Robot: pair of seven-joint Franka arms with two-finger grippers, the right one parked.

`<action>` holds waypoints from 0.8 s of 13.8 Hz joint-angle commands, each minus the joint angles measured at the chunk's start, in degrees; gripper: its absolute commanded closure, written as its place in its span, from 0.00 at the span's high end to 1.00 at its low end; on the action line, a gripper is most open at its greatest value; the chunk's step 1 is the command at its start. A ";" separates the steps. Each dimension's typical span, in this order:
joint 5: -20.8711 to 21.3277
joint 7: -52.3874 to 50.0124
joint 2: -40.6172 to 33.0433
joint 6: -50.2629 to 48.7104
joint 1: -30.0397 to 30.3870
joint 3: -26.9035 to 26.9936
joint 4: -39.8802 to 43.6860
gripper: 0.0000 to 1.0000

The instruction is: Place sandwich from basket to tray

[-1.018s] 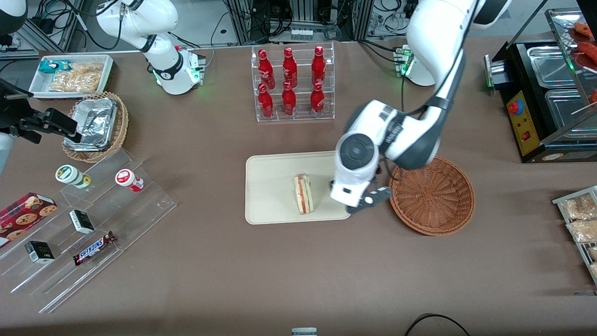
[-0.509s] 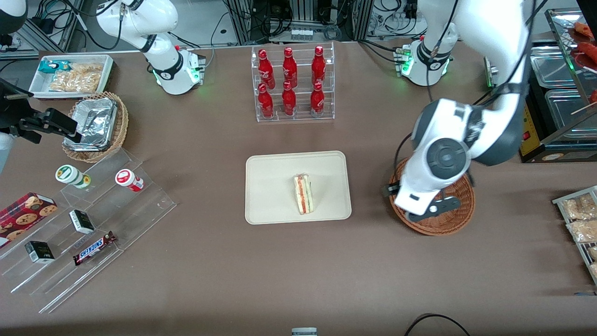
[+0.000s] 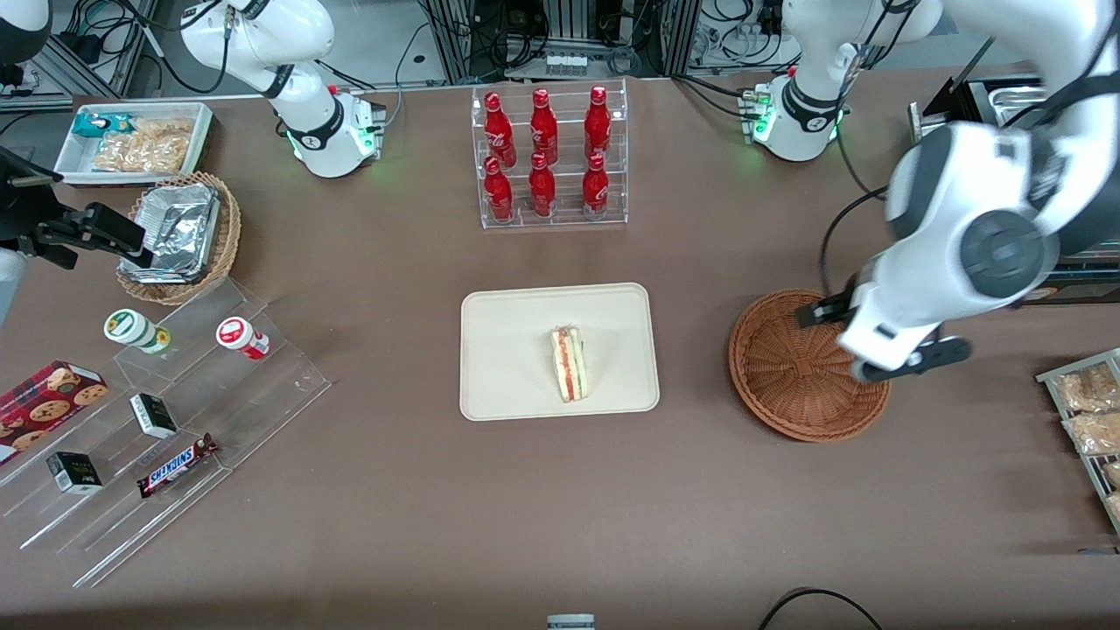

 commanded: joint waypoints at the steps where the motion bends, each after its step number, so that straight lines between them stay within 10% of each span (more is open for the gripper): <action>1: -0.09 7.01 -4.23 -2.35 6.36 -4.82 -1.88 1.00; 11: 0.53 23.03 -12.41 -4.73 2.07 8.17 -1.62 1.00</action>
